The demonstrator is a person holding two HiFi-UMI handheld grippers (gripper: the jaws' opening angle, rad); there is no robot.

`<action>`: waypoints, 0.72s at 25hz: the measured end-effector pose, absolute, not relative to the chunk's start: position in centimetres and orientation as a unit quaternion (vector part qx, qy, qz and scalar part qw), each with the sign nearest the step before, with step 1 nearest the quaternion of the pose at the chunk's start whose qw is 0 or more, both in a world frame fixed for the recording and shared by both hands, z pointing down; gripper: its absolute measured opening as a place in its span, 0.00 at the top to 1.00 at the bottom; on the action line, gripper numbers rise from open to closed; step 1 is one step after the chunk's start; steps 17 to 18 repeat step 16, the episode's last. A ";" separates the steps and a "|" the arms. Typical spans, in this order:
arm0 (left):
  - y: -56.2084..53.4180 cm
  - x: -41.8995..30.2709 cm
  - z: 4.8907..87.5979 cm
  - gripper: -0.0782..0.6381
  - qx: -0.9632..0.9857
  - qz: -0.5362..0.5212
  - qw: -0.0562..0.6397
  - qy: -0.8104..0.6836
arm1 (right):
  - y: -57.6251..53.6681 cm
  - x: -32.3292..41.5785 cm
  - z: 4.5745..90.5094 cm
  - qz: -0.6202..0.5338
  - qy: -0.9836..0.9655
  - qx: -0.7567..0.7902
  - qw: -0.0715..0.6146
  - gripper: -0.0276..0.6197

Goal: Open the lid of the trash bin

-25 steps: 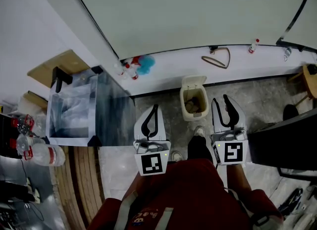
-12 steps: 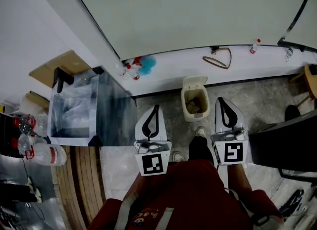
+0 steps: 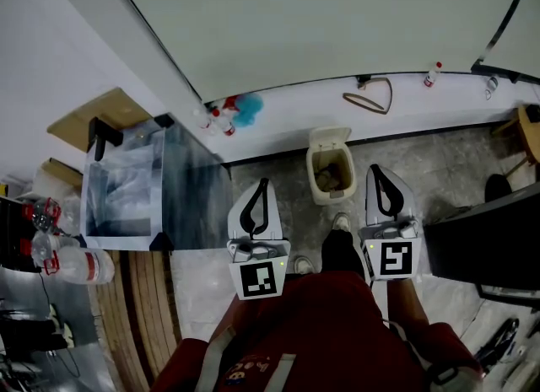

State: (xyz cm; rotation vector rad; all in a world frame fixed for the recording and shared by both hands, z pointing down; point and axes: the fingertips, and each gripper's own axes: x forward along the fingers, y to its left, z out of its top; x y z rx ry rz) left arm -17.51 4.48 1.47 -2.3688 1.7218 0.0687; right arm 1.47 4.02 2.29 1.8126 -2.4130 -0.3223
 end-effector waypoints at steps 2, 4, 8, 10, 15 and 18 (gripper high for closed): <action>4.4 -17.4 1.6 0.88 -0.804 0.022 0.106 0.584 | 4.0 1.7 2.5 -0.106 -0.793 0.597 0.057 0.96; 4.4 -17.4 1.7 0.88 -0.805 0.021 0.103 0.585 | 4.0 1.4 2.4 -0.102 -0.795 0.596 0.053 0.96; 4.3 -17.4 1.8 0.88 -0.805 0.022 0.101 0.584 | 4.0 1.5 3.2 -0.097 -0.794 0.596 0.070 0.96; 4.2 -17.4 1.8 0.88 -0.805 0.023 0.099 0.584 | 3.8 1.5 3.0 -0.099 -0.793 0.598 0.070 0.96; 3.9 -17.8 2.1 0.88 -0.805 0.020 0.096 0.586 | 3.4 0.6 1.8 -0.116 -0.791 0.599 0.051 0.96; 3.8 -17.9 2.2 0.88 -0.804 0.019 0.095 0.586 | 3.4 0.4 1.6 -0.120 -0.792 0.597 0.046 0.96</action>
